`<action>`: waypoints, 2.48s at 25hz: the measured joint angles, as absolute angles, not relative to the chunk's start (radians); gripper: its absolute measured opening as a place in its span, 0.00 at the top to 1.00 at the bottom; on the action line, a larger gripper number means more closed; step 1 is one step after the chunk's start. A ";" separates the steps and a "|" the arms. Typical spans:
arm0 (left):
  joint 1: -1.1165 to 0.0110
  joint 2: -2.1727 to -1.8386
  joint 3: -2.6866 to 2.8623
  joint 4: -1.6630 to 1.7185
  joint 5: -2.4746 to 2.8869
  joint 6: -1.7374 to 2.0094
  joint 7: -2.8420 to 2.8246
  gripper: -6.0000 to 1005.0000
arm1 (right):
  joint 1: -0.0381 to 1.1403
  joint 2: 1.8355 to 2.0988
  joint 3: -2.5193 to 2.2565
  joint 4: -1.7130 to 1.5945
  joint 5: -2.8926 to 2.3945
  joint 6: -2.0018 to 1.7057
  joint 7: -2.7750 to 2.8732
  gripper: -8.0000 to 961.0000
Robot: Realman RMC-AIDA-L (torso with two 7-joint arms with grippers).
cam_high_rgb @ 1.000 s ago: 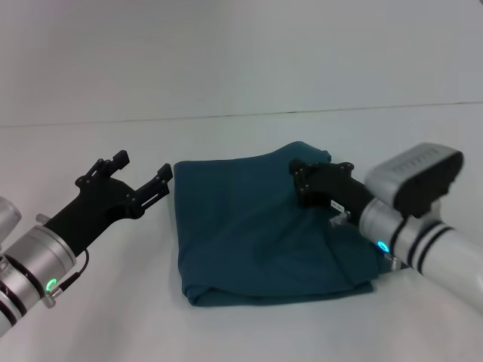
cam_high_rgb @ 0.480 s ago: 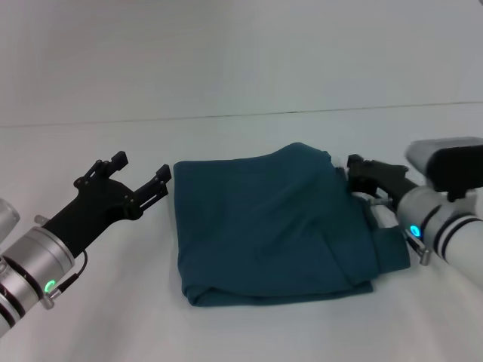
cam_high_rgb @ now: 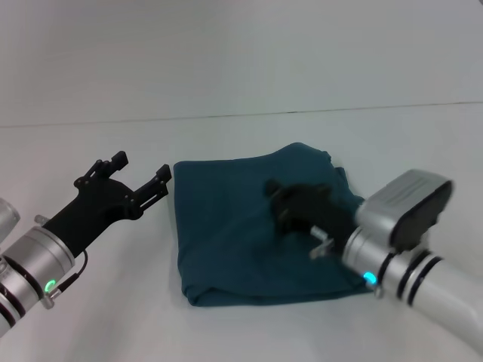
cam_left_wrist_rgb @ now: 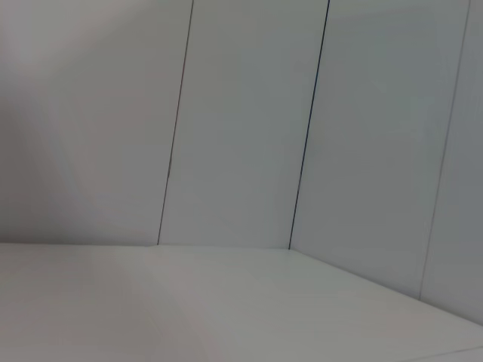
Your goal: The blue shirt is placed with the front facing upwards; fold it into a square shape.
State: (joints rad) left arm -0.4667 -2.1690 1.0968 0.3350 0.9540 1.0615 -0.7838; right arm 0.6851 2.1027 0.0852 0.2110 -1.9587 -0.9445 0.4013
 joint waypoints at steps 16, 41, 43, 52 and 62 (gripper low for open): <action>-0.465 -2.169 1.097 0.334 0.954 1.062 -0.777 0.12 | 0.641 2.102 0.374 0.191 -1.929 -0.705 0.342 0.91; -0.459 -2.171 1.093 0.335 0.954 1.072 -0.763 0.12 | 0.592 2.110 0.348 0.297 -2.225 -0.759 0.264 0.90; -0.459 -2.171 1.092 0.334 0.954 1.072 -0.762 0.12 | 0.570 2.110 0.371 0.291 -2.161 -0.764 0.231 0.89; -0.459 -2.171 1.097 0.334 0.954 1.071 -0.761 0.12 | 0.500 2.105 0.394 0.300 -1.917 -0.906 0.194 0.89; -0.459 -2.171 1.099 0.337 0.954 1.076 -0.761 0.12 | 0.529 2.110 0.303 0.343 -2.094 -0.970 0.185 0.89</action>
